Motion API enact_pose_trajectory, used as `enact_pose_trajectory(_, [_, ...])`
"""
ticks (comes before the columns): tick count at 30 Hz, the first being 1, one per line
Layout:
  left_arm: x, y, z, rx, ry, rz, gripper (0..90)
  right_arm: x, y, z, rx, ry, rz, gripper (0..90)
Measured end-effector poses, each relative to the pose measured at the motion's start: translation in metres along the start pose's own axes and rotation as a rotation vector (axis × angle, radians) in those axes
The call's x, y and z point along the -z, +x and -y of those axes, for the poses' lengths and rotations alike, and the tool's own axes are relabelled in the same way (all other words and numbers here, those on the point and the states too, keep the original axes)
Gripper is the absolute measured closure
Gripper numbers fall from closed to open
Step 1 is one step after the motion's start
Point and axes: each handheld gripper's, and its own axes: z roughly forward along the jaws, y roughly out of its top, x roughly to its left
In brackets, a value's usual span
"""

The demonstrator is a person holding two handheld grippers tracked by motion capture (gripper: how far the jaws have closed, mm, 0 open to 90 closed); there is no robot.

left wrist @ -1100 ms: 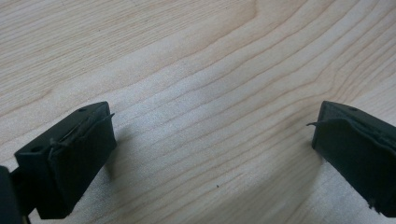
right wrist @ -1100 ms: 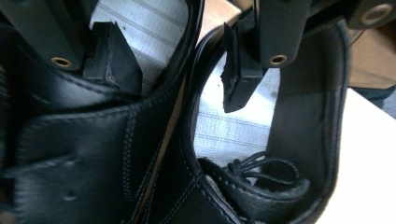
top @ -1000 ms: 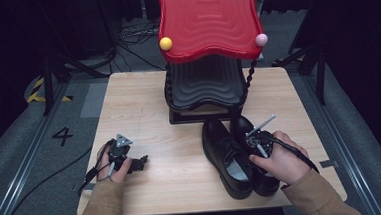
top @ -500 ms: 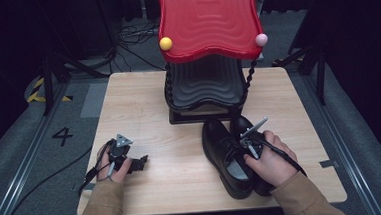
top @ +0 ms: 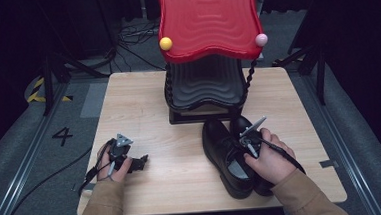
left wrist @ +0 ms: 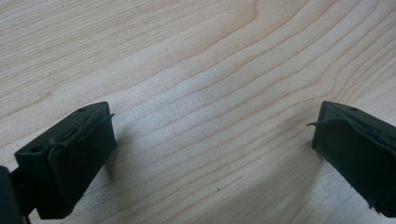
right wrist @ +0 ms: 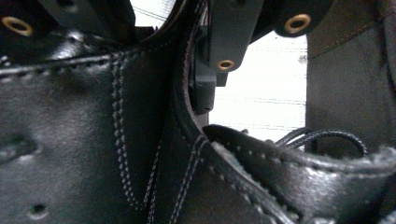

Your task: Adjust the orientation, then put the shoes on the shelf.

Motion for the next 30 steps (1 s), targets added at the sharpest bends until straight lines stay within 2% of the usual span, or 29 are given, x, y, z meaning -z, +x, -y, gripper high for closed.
enact_pose_trajectory(11, [0.000, 0.000, 0.000, 0.000, 0.000, 0.000, 0.0, 0.006, -0.006, 0.003, -0.034, -0.023, -0.011, 81.3])
enact_pose_trajectory(19, [0.000, 0.000, 0.000, 0.000, 0.000, 0.000, 0.0, 0.018, -0.012, 0.008, -0.042, -0.040, -0.052, 81.8])
enact_pose_trajectory(23, [0.000, 0.000, 0.000, 0.000, 0.000, 0.000, 0.0, 0.030, -0.009, 0.013, -0.047, -0.026, -0.085, 81.8])
enact_pose_trajectory(30, [0.000, 0.000, 0.000, 0.000, 0.000, 0.000, 0.0, 0.053, -0.004, 0.018, -0.025, -0.037, -0.085, 82.0])
